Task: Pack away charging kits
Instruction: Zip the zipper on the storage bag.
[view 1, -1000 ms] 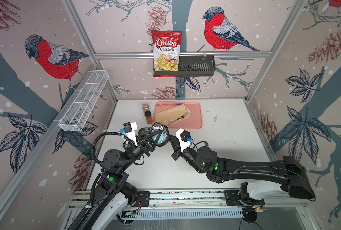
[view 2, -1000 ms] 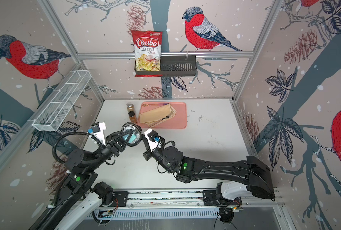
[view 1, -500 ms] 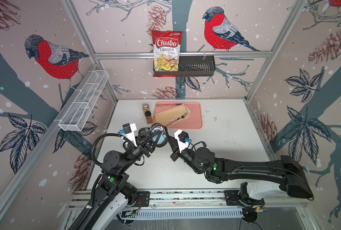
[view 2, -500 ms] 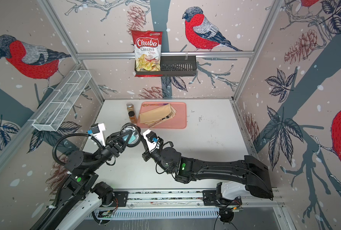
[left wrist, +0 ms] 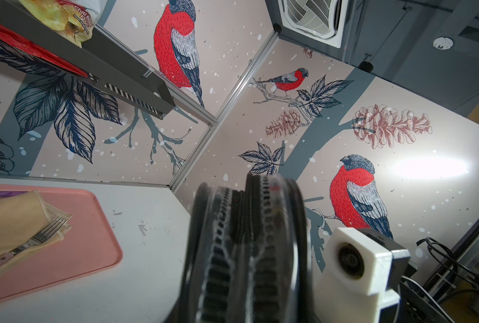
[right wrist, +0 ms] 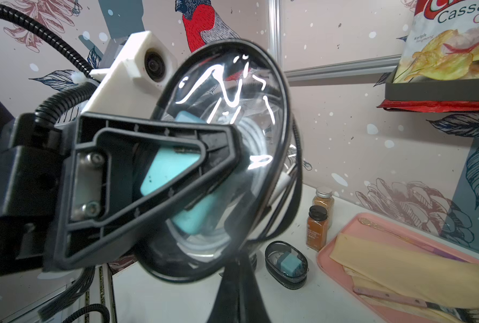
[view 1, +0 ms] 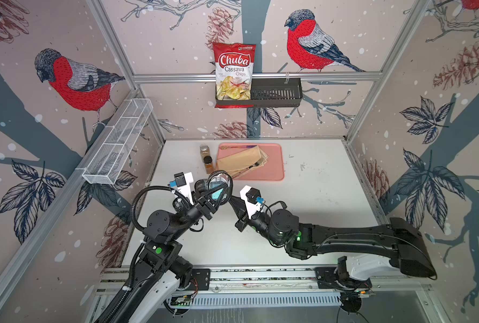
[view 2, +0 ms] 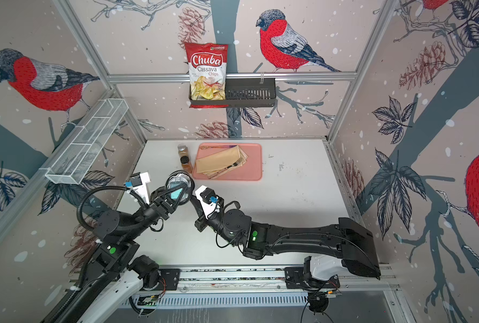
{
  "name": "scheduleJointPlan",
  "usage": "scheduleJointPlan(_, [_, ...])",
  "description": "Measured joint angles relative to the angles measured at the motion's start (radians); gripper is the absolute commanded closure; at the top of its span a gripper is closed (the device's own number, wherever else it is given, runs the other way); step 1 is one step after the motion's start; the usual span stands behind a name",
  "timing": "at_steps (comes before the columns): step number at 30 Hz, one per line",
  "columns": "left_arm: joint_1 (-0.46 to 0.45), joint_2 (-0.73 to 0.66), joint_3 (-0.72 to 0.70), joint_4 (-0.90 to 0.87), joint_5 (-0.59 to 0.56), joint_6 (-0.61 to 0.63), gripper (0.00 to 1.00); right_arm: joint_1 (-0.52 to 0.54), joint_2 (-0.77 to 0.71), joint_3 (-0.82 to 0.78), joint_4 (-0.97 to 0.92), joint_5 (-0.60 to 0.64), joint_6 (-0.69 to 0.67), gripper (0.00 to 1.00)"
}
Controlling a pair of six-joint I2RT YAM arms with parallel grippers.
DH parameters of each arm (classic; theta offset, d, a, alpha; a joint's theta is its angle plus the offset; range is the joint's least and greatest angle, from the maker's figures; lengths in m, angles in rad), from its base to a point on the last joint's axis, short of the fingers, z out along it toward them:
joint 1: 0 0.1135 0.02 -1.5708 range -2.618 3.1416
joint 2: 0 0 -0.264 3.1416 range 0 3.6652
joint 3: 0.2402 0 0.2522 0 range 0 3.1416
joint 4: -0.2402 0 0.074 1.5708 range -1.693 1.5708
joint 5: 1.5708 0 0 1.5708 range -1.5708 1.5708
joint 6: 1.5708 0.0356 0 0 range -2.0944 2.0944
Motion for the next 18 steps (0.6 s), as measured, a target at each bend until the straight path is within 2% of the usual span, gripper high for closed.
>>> scheduleJointPlan(5, [0.0, -0.007, 0.0, -0.005, -0.002, 0.0, 1.0, 0.0, 0.0, 0.0, 0.0, 0.0, 0.0, 1.0])
scheduleJointPlan(11, [0.0, -0.012, 0.006, -0.027, -0.002, 0.013, 1.0, -0.028, -0.022, -0.014, -0.002, -0.012, 0.0, 1.0])
scheduleJointPlan(18, [0.0, -0.028, 0.013, -0.079, -0.001, 0.031, 1.0, -0.086, -0.067, -0.015, -0.039, -0.082, 0.018, 1.0])
